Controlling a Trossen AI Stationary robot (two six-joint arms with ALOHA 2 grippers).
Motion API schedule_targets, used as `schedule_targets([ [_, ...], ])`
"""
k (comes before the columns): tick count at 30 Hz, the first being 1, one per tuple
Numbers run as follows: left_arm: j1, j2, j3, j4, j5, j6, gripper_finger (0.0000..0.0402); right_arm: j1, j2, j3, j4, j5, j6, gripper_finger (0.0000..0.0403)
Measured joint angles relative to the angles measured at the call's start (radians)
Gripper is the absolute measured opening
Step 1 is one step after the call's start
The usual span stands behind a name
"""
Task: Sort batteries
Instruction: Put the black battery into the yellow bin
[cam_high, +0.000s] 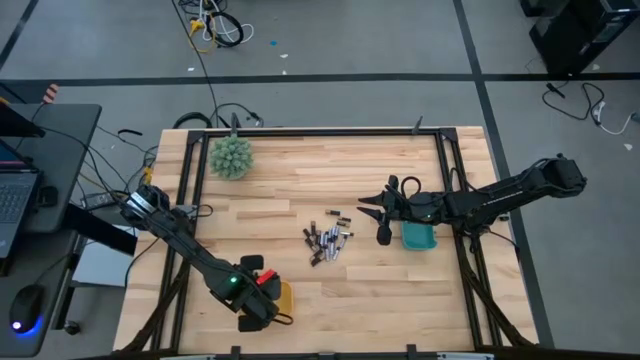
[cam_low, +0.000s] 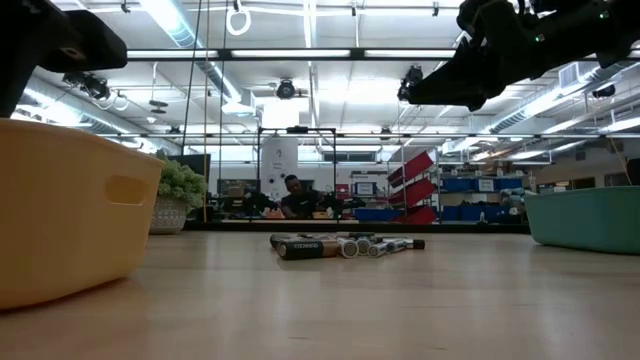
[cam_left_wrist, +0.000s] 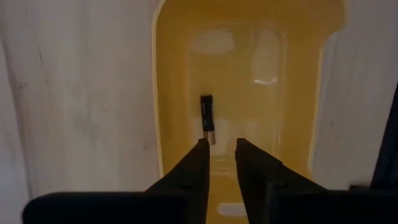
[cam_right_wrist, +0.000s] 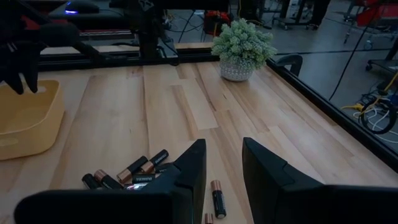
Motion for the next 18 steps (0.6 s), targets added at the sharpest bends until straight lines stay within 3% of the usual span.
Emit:
schedule_targets([
  [9, 0.055, -0.027, 0.051, -0.039, -0.048, 0.137, 0.0080, 0.026, 0.000, 0.000, 0.065, -0.003, -0.016, 0.0090],
  [16, 0.138, -0.030, 0.108, -0.104, -0.417, 0.474, 0.0080, 0.031, 0.000, 0.028, 0.049, -0.003, -0.008, 0.0090],
  [18, 0.183, -0.030, 0.107, -0.120, -0.474, 0.568, 0.0080, 0.041, 0.000, 0.057, 0.008, -0.003, -0.010, 0.0090],
])
